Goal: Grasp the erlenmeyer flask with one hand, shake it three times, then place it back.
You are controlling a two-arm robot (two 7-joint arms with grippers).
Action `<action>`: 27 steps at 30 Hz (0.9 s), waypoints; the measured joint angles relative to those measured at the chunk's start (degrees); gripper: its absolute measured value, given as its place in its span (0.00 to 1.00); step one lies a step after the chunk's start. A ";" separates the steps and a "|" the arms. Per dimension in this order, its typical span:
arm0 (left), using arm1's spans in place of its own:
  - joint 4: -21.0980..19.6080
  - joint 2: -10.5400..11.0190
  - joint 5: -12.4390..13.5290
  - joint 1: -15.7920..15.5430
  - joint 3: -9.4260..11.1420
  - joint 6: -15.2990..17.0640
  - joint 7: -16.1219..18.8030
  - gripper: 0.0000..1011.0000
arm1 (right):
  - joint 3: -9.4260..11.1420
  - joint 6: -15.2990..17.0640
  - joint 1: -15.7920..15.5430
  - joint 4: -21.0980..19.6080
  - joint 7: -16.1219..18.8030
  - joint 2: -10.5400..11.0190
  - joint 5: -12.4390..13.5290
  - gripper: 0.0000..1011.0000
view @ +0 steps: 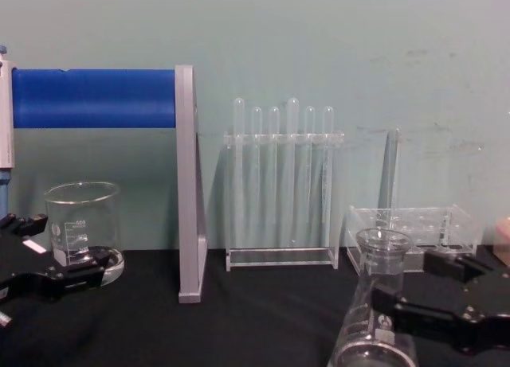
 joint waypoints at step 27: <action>0.00 0.00 0.00 0.00 0.00 0.00 0.00 0.99 | 0.72 1.17 5.07 7.02 1.06 -7.11 -3.37 0.99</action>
